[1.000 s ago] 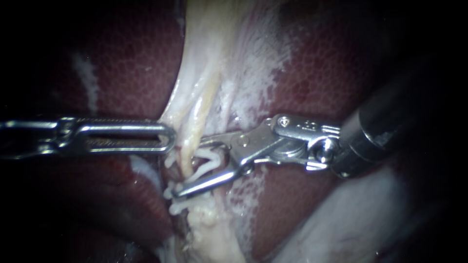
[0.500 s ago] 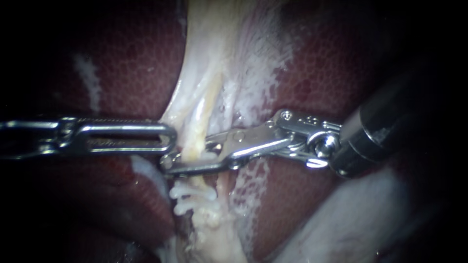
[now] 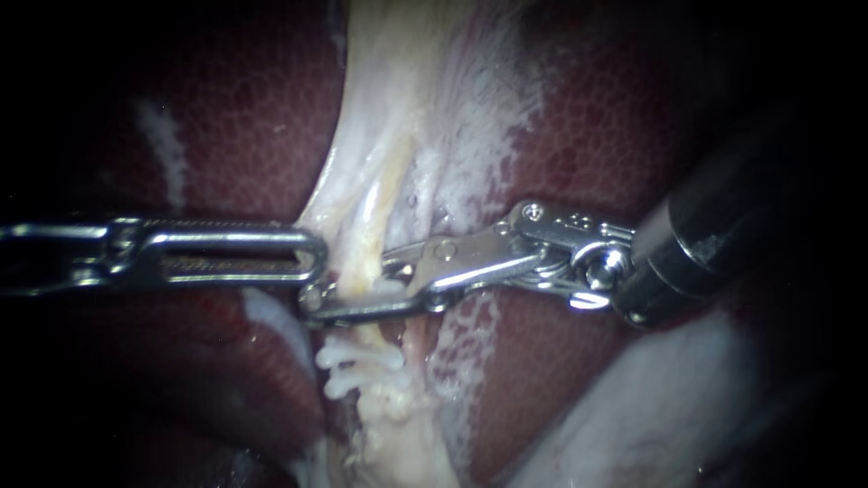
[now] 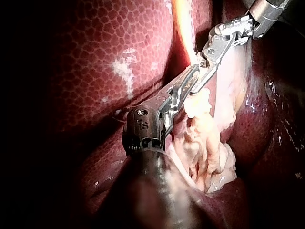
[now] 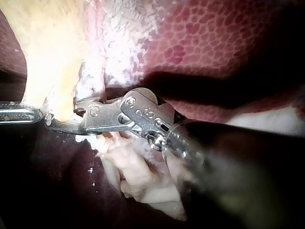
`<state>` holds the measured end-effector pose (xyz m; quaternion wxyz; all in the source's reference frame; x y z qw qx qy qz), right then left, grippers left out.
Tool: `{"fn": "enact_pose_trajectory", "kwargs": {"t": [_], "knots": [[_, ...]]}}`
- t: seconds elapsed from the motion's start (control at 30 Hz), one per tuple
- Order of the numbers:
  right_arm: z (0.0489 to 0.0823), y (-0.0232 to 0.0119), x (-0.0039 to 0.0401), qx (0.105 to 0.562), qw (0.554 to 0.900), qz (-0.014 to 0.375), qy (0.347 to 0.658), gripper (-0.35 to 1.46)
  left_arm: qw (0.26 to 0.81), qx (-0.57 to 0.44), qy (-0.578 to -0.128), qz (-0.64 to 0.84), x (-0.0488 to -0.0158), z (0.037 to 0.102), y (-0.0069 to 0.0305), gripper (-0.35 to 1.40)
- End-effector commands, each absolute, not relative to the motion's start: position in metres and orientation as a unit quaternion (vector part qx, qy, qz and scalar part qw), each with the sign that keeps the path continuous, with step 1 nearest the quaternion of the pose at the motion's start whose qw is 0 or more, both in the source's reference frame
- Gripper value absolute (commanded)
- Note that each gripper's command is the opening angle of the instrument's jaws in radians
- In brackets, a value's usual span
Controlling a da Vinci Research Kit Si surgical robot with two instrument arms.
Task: Clipping third clip left tube
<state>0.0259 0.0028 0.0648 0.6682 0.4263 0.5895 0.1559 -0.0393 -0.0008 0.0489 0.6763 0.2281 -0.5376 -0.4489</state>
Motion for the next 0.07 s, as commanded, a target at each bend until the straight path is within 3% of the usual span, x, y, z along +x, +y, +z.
{"fn": "enact_pose_trajectory", "kwargs": {"t": [0.03, 0.07], "knots": [[0.0649, 0.0027, 0.0259, 0.426, 0.668, 0.156, 0.590, -0.35, 0.676, 0.228, -0.538, -0.449, -0.0393, 0.0489, -0.0008, -0.35], [0.0649, 0.0027, 0.0259, 0.426, 0.668, 0.156, 0.590, -0.35, 0.676, 0.228, -0.538, -0.449, -0.0393, 0.0489, -0.0008, -0.35]]}}
